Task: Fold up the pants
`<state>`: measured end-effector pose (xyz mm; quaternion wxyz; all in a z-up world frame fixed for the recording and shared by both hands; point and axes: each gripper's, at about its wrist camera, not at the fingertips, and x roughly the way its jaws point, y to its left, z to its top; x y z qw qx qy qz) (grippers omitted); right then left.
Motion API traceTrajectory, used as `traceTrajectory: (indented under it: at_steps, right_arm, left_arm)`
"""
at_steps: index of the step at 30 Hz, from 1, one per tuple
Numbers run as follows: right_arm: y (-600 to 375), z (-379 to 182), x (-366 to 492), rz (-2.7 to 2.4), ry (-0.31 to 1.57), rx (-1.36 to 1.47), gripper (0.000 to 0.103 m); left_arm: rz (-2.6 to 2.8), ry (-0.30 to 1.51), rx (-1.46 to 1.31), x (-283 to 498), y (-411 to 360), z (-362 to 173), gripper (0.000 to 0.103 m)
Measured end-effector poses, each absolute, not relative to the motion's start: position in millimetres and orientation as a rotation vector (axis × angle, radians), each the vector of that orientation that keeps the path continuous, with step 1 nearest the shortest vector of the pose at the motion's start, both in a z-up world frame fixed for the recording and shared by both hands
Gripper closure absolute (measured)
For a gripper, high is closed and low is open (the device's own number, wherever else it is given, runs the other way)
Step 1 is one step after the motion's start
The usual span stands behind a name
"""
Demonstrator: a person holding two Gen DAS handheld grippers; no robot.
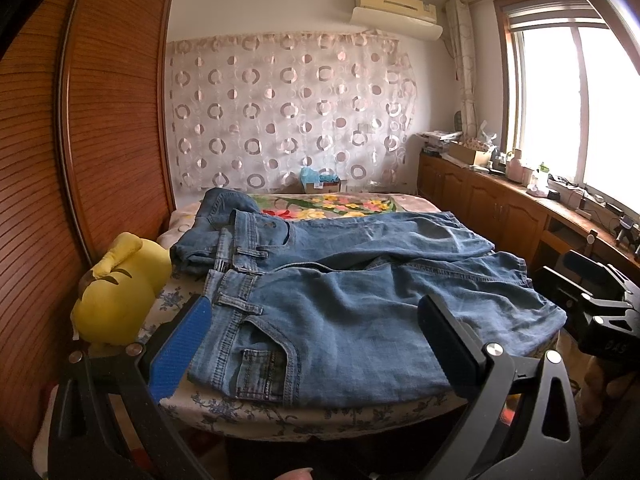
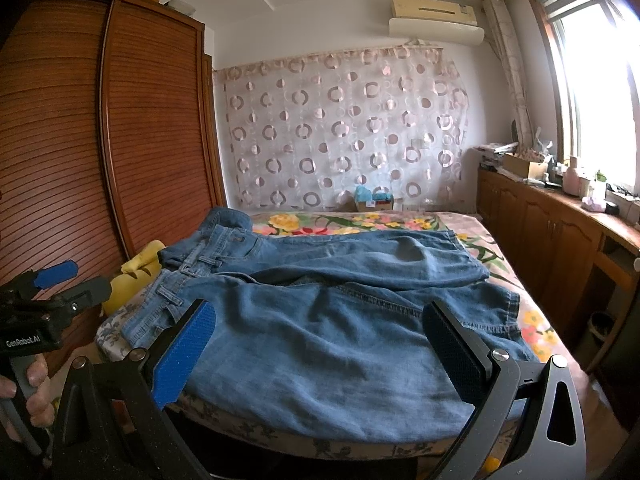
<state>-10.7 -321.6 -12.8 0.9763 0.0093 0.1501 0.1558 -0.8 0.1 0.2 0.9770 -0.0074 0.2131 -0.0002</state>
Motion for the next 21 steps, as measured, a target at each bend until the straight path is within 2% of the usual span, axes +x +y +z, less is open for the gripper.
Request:
traceTrajectory:
  at_steps: [21]
  right_arm:
    - [-320.8, -12.4, -10.7, 0.314, 0.300, 0.018, 0.000]
  left_arm:
    - [-0.002, 0.429, -0.018, -1.4, -1.9, 0.8, 0.000]
